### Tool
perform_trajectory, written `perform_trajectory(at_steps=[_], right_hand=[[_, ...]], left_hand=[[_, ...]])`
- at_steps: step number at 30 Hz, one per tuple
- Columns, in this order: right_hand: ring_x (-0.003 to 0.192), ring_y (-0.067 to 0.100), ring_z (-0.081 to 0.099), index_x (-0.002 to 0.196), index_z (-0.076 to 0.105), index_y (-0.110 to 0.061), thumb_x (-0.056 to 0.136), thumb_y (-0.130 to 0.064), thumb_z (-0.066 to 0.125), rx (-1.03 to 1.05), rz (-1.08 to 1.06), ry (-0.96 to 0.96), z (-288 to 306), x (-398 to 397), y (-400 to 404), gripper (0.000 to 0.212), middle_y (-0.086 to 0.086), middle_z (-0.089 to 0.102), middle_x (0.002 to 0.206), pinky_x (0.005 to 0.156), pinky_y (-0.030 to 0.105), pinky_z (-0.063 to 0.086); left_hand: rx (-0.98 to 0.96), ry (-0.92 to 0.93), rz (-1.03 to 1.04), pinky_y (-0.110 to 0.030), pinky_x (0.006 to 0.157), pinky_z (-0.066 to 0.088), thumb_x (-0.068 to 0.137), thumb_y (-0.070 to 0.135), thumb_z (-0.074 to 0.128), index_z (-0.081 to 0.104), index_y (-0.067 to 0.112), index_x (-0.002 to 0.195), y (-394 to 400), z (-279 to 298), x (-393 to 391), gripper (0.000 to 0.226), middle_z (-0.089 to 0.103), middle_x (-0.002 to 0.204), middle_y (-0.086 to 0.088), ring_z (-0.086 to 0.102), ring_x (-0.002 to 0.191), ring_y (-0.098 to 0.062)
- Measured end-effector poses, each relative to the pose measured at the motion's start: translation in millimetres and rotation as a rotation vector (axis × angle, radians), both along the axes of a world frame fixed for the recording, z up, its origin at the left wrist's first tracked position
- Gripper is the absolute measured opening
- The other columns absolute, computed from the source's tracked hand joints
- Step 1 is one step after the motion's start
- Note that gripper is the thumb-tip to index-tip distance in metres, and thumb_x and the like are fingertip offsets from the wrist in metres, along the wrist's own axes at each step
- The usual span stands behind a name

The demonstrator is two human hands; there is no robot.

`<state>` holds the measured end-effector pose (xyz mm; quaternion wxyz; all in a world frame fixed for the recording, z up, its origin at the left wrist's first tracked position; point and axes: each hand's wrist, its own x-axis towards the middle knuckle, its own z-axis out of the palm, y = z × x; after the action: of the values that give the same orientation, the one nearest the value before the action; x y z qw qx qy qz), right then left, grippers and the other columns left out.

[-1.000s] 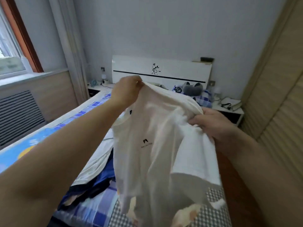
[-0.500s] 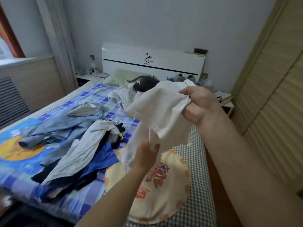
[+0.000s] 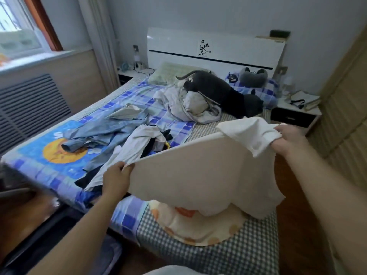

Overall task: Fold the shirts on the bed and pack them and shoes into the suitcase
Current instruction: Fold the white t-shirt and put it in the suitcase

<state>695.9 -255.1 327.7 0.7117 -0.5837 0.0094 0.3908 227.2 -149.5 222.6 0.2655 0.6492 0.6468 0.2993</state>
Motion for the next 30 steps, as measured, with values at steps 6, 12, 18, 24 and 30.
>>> perform_trajectory(at_steps=[6, 12, 18, 24, 30], right_hand=[[0.114, 0.028, 0.06, 0.135, 0.056, -0.019, 0.093, -0.012, 0.061, -0.34, 0.248, -0.799, -15, -159, -31, 0.043, 0.007, 0.058, 0.133, 0.088, 0.034, 0.054], [0.091, 0.021, 0.069, 0.127, 0.053, -0.045, 0.093, -0.014, 0.071, 0.056, 0.752, -0.621, -52, -299, -65, 0.049, 0.0, 0.064, 0.104, 0.08, 0.043, 0.061], [0.085, 0.015, 0.073, 0.112, 0.067, -0.039, 0.098, -0.009, 0.059, -0.077, 0.543, -0.642, -67, -285, -88, 0.034, -0.005, 0.075, 0.095, 0.078, 0.043, 0.063], [0.099, 0.015, 0.071, 0.112, 0.072, -0.026, 0.106, -0.019, 0.043, -0.145, 0.541, -0.555, -77, -285, -107, 0.03, -0.002, 0.076, 0.103, 0.088, 0.047, 0.06], [0.092, 0.023, 0.075, 0.1, 0.074, -0.016, 0.106, -0.024, 0.043, -0.133, 0.551, -0.49, -72, -289, -112, 0.033, 0.005, 0.078, 0.095, 0.086, 0.051, 0.06]], left_hand=[[-0.202, -0.405, -0.344, -0.032, 0.067, 0.046, 0.098, 0.021, 0.065, 0.076, 0.011, 0.091, -42, 94, 31, 0.016, 0.072, 0.083, -0.012, 0.062, 0.072, -0.017], [-0.544, -0.623, -0.437, -0.028, 0.055, 0.05, 0.093, 0.002, 0.069, 0.064, 0.004, 0.107, -73, 82, 68, 0.016, 0.061, 0.089, -0.014, 0.066, 0.07, -0.02], [-0.755, -0.949, -0.449, -0.041, 0.1, 0.051, 0.092, -0.006, 0.063, 0.063, 0.002, 0.124, -108, 58, 65, 0.033, 0.071, 0.119, -0.021, 0.07, 0.111, -0.032], [-0.531, -0.745, -0.572, -0.036, 0.089, 0.058, 0.087, -0.007, 0.071, 0.071, 0.01, 0.114, -126, 47, 62, 0.031, 0.077, 0.107, -0.007, 0.072, 0.106, -0.027], [-0.044, -0.381, -0.648, -0.02, 0.082, 0.053, 0.084, 0.003, 0.074, 0.071, 0.028, 0.11, -154, 33, 61, 0.036, 0.065, 0.102, 0.012, 0.063, 0.094, -0.005]])
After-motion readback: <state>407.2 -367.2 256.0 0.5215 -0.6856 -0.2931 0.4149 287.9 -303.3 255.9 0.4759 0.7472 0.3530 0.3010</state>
